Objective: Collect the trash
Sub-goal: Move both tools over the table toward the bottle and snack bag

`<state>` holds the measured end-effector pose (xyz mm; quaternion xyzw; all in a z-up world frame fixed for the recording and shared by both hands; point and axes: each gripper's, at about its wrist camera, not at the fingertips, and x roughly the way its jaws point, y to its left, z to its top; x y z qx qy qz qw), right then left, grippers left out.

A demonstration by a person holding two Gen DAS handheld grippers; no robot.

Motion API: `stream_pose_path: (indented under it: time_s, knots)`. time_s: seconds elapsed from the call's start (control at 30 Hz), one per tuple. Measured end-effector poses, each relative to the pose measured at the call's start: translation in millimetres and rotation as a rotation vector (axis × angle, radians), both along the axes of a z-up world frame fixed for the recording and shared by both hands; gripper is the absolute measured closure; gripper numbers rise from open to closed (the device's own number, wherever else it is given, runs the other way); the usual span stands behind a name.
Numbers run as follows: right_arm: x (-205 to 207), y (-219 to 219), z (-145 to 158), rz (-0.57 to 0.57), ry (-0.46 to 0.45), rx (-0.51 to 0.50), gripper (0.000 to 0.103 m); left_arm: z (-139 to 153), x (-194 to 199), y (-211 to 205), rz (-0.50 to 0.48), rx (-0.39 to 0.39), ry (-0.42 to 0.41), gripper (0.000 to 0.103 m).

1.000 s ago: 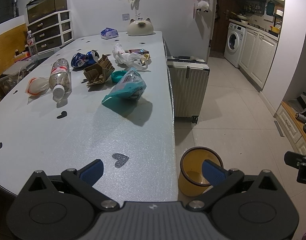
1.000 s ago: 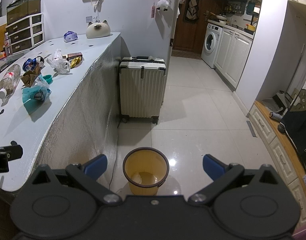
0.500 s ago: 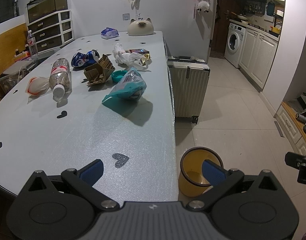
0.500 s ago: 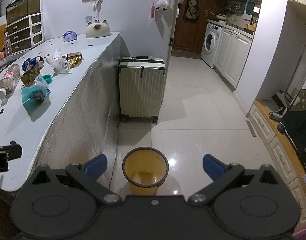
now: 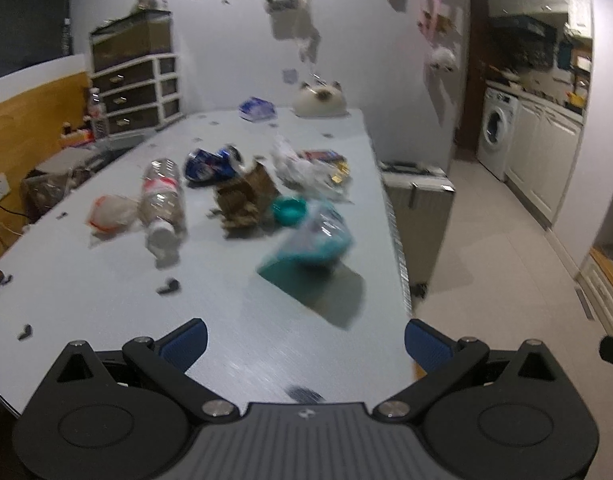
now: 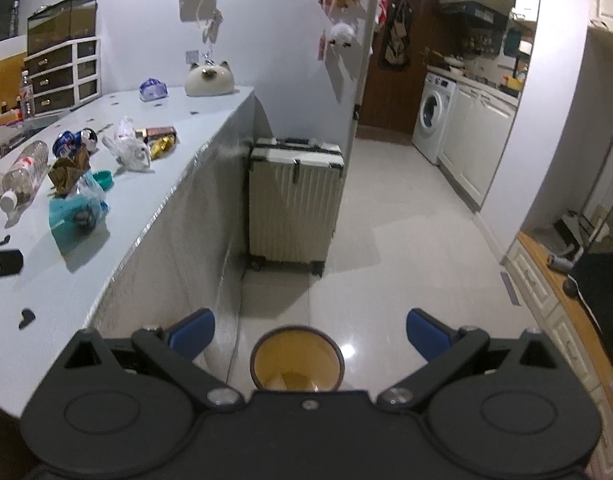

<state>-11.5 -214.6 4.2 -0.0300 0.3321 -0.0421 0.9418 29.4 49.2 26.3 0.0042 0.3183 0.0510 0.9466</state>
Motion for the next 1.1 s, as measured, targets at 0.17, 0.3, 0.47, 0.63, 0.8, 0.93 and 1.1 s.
stream_pose_path:
  time_s: [0.17,0.3,0.47,0.63,0.8,0.93,1.1]
  knots:
    - [21,23,3,0.053,-0.042,0.001,0.0,4,11,30,0.068,0.007,-0.031,0.0]
    - [41,48,7,0.102,-0.083,0.007,0.0,5,15,58,0.121,0.019,-0.053,0.0]
    - [64,87,12,0.204,-0.141,0.017,0.0,6,15,93,0.192,0.046,-0.078,0.0]
    - [85,118,15,0.311,-0.214,0.063,0.0,3,14,123,0.242,0.086,-0.08,0.0]
    - [113,142,11,0.416,-0.26,0.165,0.0,-3,11,142,0.259,0.097,-0.091,0.0]
    - [145,154,3,0.49,-0.233,0.286,0.0,-9,12,152,0.234,0.101,-0.061,0.0]
    - [187,164,-12,0.577,-0.135,0.378,0.015,-14,26,168,0.191,0.019,0.057,0.0]
